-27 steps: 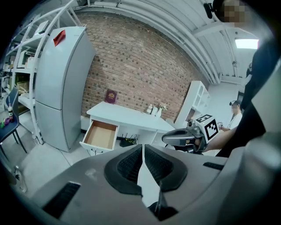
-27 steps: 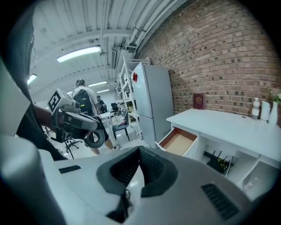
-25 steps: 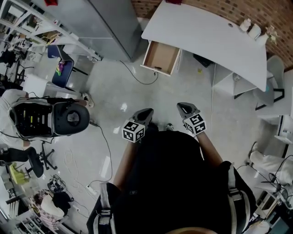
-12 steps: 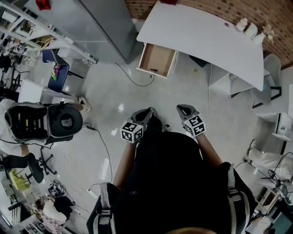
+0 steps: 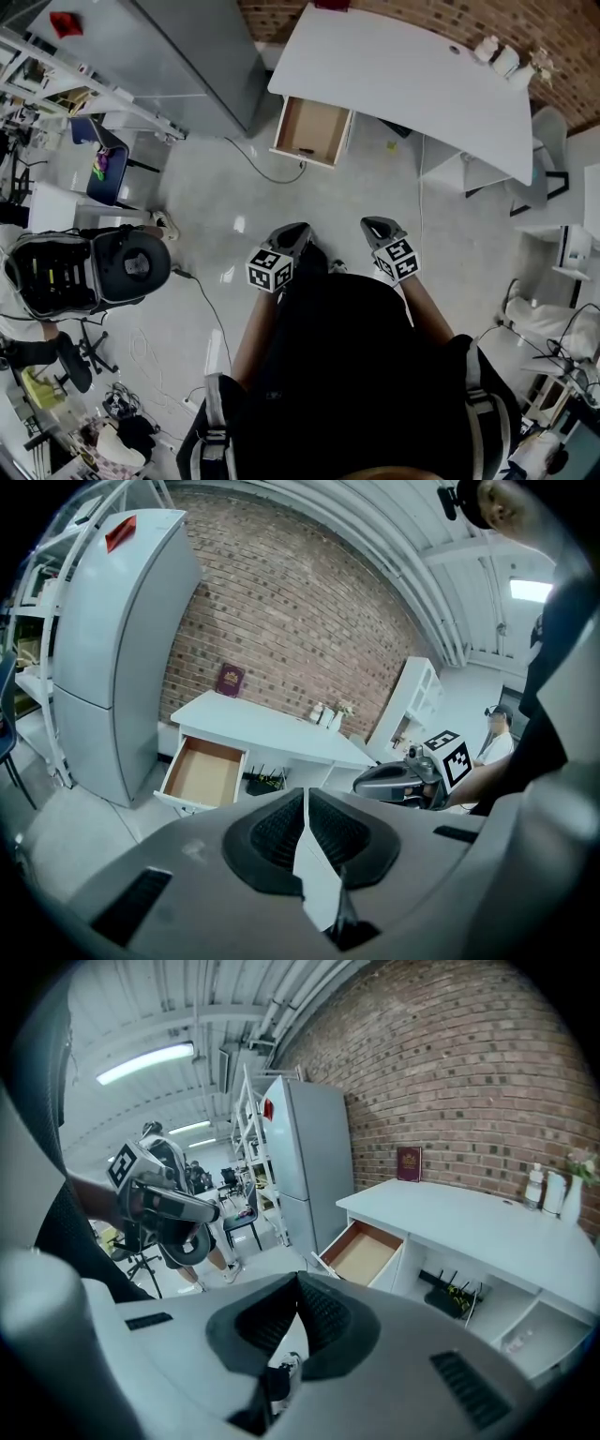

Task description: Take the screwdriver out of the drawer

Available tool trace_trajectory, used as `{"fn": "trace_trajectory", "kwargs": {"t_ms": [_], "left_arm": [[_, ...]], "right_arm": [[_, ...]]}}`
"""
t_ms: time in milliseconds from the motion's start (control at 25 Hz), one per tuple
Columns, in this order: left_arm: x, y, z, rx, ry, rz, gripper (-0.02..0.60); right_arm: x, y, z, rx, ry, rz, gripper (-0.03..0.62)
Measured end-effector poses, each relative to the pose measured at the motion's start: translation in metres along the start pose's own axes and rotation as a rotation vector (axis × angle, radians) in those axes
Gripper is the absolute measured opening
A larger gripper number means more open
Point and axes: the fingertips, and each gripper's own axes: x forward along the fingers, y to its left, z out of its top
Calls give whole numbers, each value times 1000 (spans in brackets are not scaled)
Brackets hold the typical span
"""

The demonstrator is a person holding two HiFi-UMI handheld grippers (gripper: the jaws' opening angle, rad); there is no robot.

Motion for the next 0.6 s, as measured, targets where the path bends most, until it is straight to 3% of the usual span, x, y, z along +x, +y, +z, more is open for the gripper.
{"fn": "trace_trajectory", "kwargs": {"t_ms": [600], "left_arm": [[13,79,40,-27,1,-25,26]], "right_arm": [[68,-10,49,-34,44,-2,55]]}}
